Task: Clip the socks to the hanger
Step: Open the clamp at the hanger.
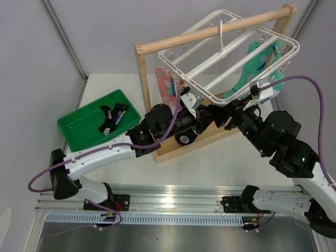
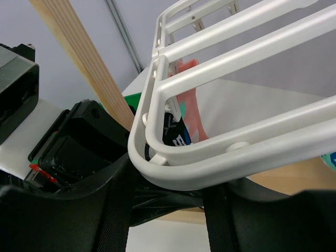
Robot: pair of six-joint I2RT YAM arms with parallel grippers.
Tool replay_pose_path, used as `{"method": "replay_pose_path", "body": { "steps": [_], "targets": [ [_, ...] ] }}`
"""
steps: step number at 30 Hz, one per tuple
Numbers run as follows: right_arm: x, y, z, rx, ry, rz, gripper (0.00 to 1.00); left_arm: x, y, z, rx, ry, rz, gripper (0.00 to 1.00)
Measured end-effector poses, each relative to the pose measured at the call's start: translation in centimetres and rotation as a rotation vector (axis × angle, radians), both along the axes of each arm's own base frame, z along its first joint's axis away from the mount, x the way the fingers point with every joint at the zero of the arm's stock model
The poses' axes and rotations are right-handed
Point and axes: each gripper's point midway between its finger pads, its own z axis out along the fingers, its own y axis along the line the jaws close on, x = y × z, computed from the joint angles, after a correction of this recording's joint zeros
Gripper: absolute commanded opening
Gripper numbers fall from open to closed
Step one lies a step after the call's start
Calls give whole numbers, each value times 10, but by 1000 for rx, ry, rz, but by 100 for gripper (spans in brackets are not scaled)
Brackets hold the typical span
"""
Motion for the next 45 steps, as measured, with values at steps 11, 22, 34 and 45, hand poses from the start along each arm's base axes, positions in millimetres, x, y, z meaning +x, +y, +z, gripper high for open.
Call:
{"method": "replay_pose_path", "body": {
  "steps": [11, 22, 34, 45],
  "targets": [
    [2, 1, -2, -9, 4, -17, 40, -1, 0, 1, 2, 4, 13, 1],
    [5, -4, -2, -10, 2, -49, 3, -1, 0, -5, 15, 28, 29, 48],
    [5, -4, 4, 28, -2, -56, 0, -7, 52, -37, 98, 154, 147, 98],
    [5, -4, 4, 40, 7, -61, 0, 16, 203, -93, 97, 392, 544, 99]
  ]
}}
